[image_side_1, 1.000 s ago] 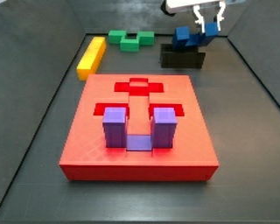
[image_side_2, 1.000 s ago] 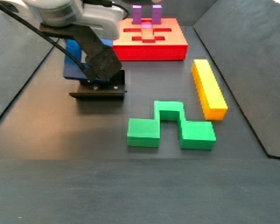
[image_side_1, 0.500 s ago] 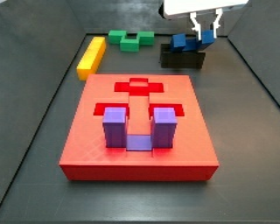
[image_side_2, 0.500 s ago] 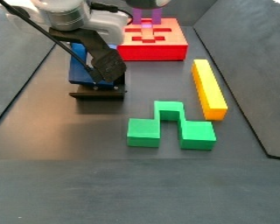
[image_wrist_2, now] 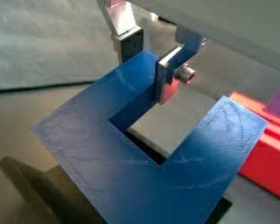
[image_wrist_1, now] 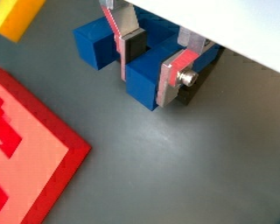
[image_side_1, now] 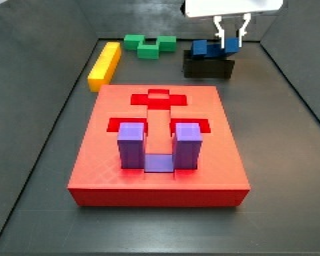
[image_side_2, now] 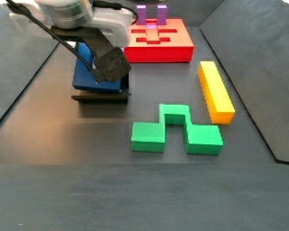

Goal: Pick up the blue object. Move up. Place the blue object on the fixture. Regrasp the blue object. Move to above the board. Insert the blue object.
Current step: Place the blue object on the fixture, then regrasp the blue object.

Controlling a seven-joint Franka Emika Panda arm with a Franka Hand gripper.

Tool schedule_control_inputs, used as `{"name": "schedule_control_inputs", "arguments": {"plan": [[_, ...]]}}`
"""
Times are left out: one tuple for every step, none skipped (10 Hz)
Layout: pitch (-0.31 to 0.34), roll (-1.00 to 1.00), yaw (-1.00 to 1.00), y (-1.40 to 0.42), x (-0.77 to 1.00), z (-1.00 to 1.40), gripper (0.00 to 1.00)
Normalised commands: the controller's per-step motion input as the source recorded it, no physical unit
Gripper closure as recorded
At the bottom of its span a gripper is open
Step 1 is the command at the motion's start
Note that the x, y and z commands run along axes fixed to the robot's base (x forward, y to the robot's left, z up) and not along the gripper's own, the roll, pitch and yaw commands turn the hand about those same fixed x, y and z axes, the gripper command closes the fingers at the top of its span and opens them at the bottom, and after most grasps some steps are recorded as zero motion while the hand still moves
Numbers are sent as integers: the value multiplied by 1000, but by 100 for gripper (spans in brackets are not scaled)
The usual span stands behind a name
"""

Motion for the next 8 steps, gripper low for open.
{"name": "schedule_control_inputs", "arguments": {"plan": [[77, 354, -103, 0, 0, -266, 100], [29, 349, -60, 0, -77, -283, 100], [17, 286, -3, 0, -57, -229, 100], [0, 129, 0, 0, 0, -120, 100], [0, 0, 0, 0, 0, 0, 100], [0, 0, 0, 0, 0, 0, 0], [0, 0, 0, 0, 43, 0, 0], [-80, -309, -137, 111, 183, 189, 0]]}}
